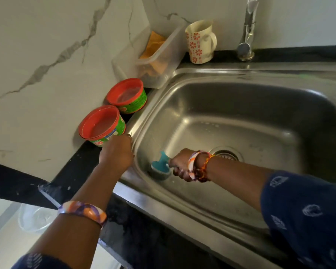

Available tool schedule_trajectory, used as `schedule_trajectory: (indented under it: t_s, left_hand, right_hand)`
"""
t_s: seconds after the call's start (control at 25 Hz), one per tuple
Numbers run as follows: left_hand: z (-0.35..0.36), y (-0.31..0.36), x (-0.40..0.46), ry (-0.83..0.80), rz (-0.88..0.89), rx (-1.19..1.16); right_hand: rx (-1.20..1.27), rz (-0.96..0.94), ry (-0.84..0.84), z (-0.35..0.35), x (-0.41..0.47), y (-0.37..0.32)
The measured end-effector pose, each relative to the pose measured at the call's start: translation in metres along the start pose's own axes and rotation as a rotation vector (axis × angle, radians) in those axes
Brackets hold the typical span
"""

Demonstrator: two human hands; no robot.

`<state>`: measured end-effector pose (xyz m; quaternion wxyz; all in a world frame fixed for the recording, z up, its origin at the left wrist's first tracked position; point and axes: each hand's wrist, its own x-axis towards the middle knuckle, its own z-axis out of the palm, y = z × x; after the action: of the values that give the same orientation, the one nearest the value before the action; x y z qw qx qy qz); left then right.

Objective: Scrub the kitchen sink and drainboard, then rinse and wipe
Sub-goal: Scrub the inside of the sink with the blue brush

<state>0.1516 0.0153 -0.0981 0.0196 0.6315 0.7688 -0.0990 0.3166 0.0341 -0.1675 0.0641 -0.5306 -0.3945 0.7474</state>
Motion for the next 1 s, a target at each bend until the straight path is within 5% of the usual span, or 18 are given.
schedule_trajectory:
  t_s: [0.12, 0.28, 0.4, 0.56, 0.72, 0.88, 1.0]
  left_hand:
    - [-0.003, -0.001, 0.003, 0.01, -0.005, 0.03]
    - [-0.008, 0.003, 0.0, -0.007, -0.022, 0.027]
    - [-0.008, -0.001, 0.002, 0.004, -0.011, 0.011]
    - [-0.01, 0.0, -0.003, -0.016, -0.036, -0.022]
    - [-0.008, 0.0, 0.002, -0.001, -0.04, -0.03]
    - [-0.006, -0.004, -0.004, 0.007, -0.09, -0.157]
    - [-0.005, -0.005, -0.003, 0.024, -0.065, -0.15]
  right_hand:
    - [0.185, 0.046, -0.172, -0.007, -0.004, -0.01]
    - [0.007, 0.048, -0.068, -0.003, 0.0, -0.004]
    - [0.04, 0.025, -0.158, -0.007, 0.002, -0.017]
    - [-0.239, -0.043, 0.07, 0.001, -0.002, 0.009]
    - [0.095, -0.016, -0.158, -0.01, -0.008, -0.005]
    - [-0.184, -0.068, 0.027, -0.002, 0.002, -0.004]
    - [0.129, 0.034, -0.166, -0.008, 0.001, 0.0]
